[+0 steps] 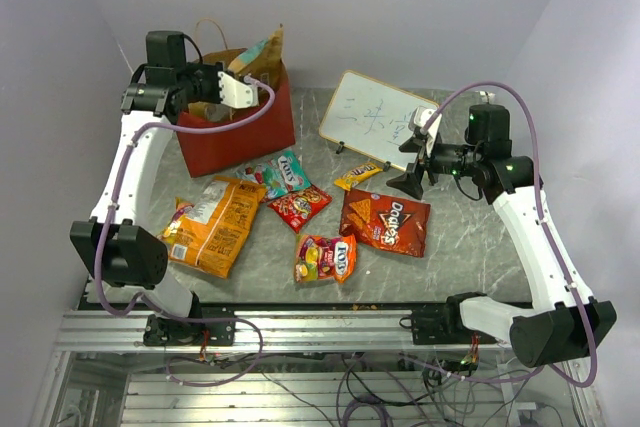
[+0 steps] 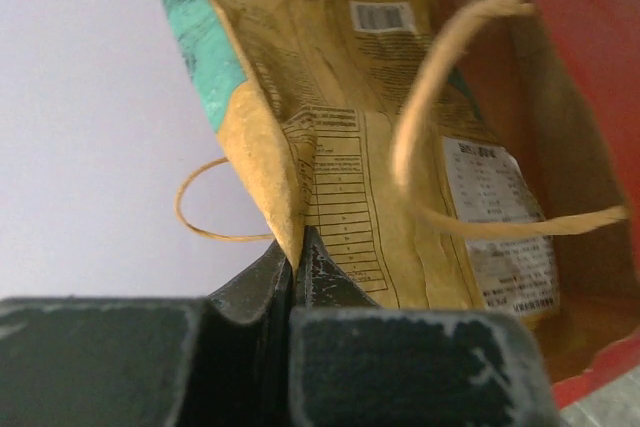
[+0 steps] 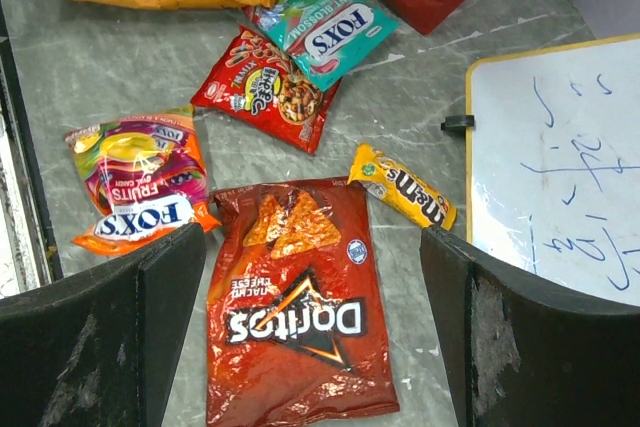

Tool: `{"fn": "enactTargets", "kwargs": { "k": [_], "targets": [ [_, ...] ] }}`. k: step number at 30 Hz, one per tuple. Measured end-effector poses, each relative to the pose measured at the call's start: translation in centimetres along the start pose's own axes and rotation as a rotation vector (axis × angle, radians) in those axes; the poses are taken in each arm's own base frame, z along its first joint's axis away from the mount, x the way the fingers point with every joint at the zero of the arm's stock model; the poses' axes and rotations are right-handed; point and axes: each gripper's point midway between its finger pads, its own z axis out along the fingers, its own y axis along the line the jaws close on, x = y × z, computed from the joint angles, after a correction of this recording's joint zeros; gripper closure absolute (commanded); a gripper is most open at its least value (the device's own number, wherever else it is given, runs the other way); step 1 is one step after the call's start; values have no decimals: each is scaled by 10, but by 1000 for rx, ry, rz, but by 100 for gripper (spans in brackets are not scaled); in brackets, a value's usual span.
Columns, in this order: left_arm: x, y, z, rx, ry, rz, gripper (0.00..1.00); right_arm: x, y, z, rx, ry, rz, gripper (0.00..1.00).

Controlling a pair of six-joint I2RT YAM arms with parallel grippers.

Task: Place the snacks into the paper bag
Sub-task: Place the snack in the paper bag.

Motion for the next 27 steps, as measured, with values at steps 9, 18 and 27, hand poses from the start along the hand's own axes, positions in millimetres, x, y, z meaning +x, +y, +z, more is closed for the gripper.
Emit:
{"fn": "enactTargets", "kwargs": {
  "k": [9,18,27],
  "targets": [
    [14,-47,11,94,4,-75,93,0,0,1,-3,-8,-1,11],
    [14,-54,8,96,6,-120,93,0,1,2,-9,-13,3,11],
    [20,-66,16,84,17,-166,93,3,2,3,-15,-11,12,11]
  ]
}}
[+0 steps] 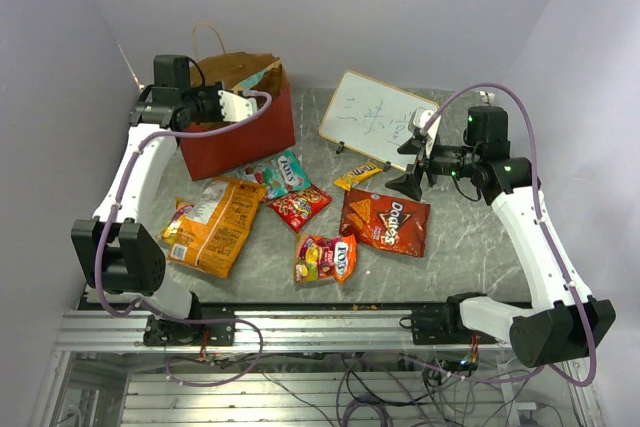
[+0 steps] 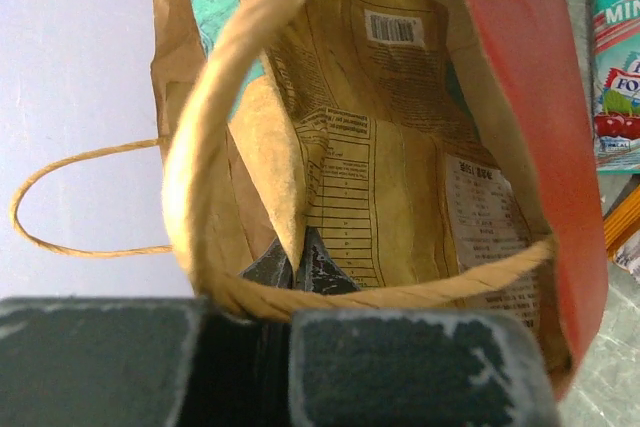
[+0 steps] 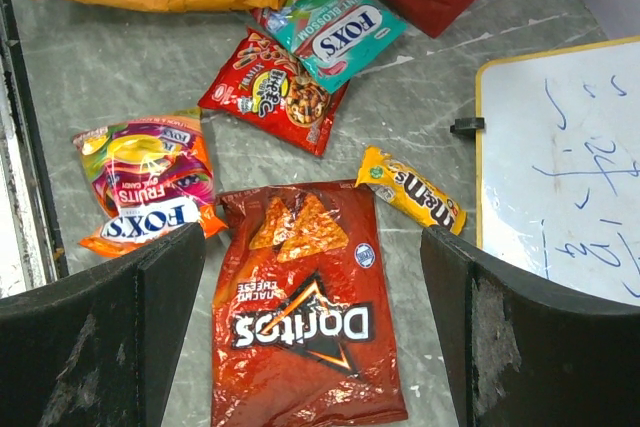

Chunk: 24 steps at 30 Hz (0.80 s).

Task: Place the snacks into the paper bag
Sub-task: Place the snack in the paper bag.

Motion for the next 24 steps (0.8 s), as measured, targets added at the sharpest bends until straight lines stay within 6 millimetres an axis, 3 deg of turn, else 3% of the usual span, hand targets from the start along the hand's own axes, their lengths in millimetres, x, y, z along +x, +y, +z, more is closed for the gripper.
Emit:
{"fn": "enactTargets", "kwargs": {
  "k": [24],
  "targets": [
    [28,-7,10,-26,41,-79,93,7,3,4,-13,-2,9,11]
  ]
}}
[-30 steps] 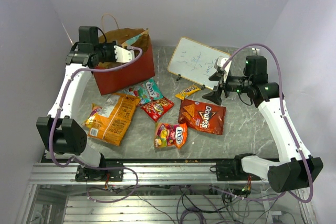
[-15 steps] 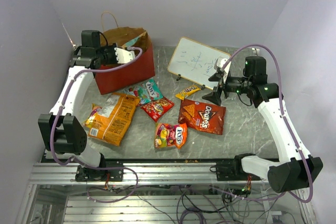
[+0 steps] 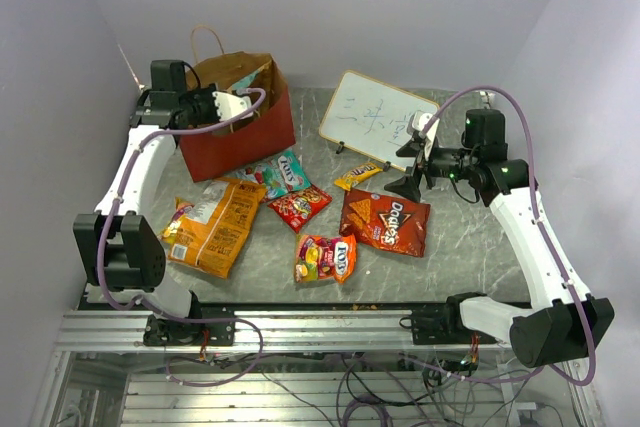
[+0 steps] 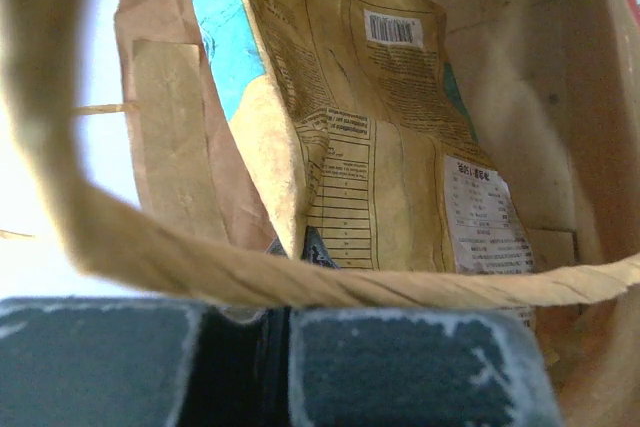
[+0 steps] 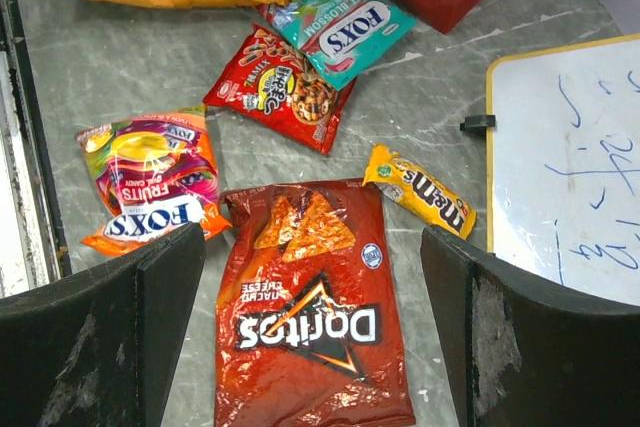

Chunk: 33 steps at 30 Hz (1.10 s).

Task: Place the snacks into the paper bag
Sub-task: Place the snack in the paper bag.

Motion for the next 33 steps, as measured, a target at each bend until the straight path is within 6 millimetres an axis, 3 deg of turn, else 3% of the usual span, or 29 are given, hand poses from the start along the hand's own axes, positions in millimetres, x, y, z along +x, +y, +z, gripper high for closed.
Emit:
{"fn": "enactTargets", "kwargs": {
  "k": [23,33],
  "targets": [
    [16,-16,15,96,51,-44,77,4,2,1,-5,-2,4,10],
    [30,-7,13,56,127,-32,69,5,2,2,-5,-3,2,10]
  ]
}}
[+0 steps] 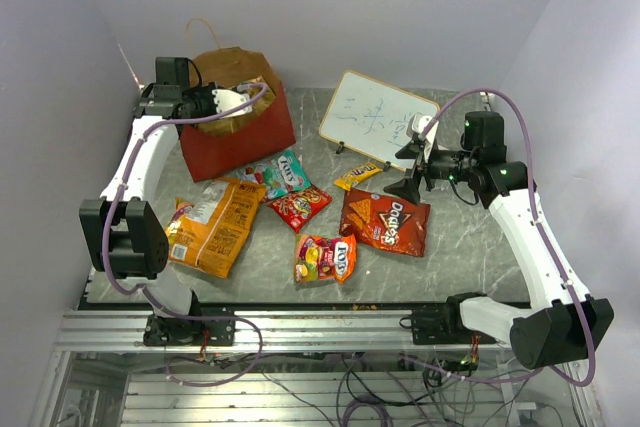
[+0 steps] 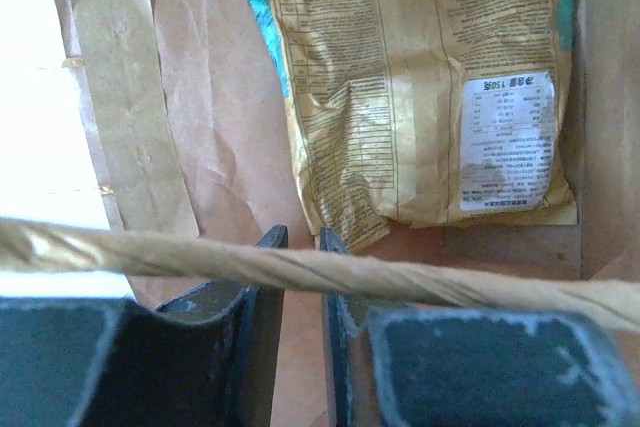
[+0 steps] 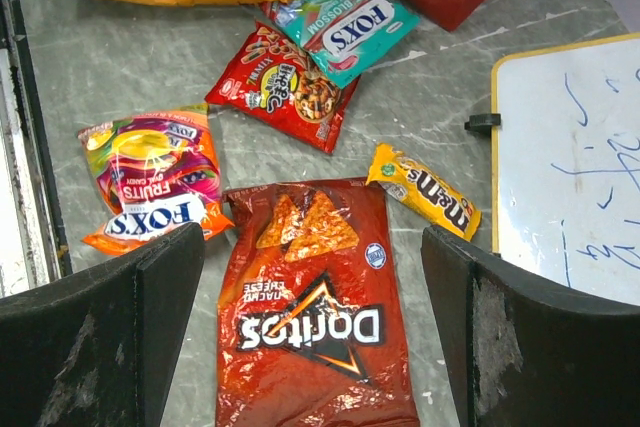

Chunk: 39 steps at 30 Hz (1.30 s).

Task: Place the snacks into the paper bag
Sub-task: Place the snack in the paper bag, then pick up the snack from the center of the board.

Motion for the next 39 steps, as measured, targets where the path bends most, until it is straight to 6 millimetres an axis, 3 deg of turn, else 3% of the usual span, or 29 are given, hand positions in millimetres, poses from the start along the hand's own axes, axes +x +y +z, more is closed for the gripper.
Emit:
{"fn": "enactTargets", "kwargs": {
  "k": [7,12,16,19,26,29,34,39],
  "targets": [
    [2,4,-2,-20,16,-24,67,3,1,1,-2,5,4,10],
    [-4,19,-13,-76,9,-59,64,13,-1,2,6,34,8,10],
    [-12,34,-31,-148,-6,-97,61,34,-6,6,19,100,36,11],
    [-20,53,-55,-242,-15,-140,57,60,-9,9,30,180,74,11],
    [-27,74,-108,-409,-9,-317,35,122,-7,13,44,371,141,12],
    [-30,70,-128,-439,-15,-406,26,144,0,15,33,445,158,12],
    [-35,45,-153,-420,-22,-528,17,163,25,14,-24,534,140,10],
    [-29,9,-155,-348,13,-607,11,168,56,7,-54,595,28,9]
  ]
}}
